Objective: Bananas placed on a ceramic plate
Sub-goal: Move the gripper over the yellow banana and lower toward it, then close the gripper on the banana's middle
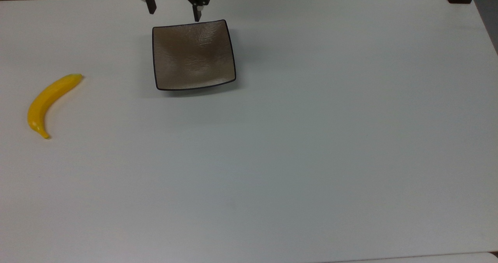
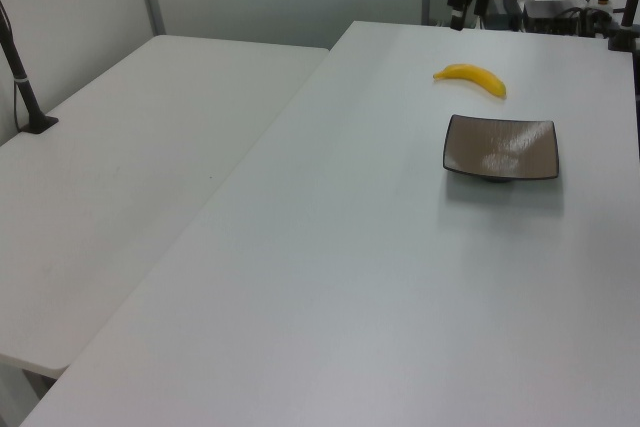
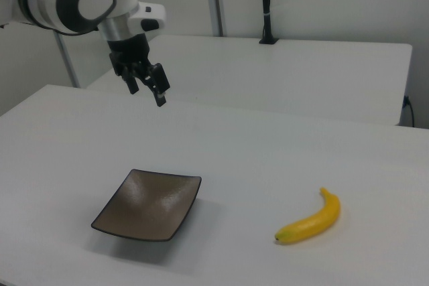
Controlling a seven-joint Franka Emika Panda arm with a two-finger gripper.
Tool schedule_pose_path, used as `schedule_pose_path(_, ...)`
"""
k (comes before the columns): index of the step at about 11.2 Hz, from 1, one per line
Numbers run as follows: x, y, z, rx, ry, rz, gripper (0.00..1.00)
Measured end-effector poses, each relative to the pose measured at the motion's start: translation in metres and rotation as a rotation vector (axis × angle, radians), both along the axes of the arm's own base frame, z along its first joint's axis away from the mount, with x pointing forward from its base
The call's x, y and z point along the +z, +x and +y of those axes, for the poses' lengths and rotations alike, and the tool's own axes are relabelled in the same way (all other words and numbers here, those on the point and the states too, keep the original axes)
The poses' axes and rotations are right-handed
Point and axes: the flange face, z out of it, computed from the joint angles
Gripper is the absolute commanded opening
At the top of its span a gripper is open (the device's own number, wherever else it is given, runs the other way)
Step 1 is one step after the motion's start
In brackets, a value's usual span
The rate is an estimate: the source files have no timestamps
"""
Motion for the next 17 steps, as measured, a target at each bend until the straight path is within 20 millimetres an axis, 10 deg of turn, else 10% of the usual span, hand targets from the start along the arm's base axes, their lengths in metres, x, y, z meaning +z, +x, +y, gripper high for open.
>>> schedule_pose_path(5,-0.019,0.034,-0.098,-0.125,-0.024,-0.088,1.00)
schedule_pose_path(11,-0.103,0.061,-0.228,-0.190,-0.109,-0.115,1.00)
schedule_pose_path(17,-0.179,0.065,-0.274,-0.203,-0.178,-0.038,1.00)
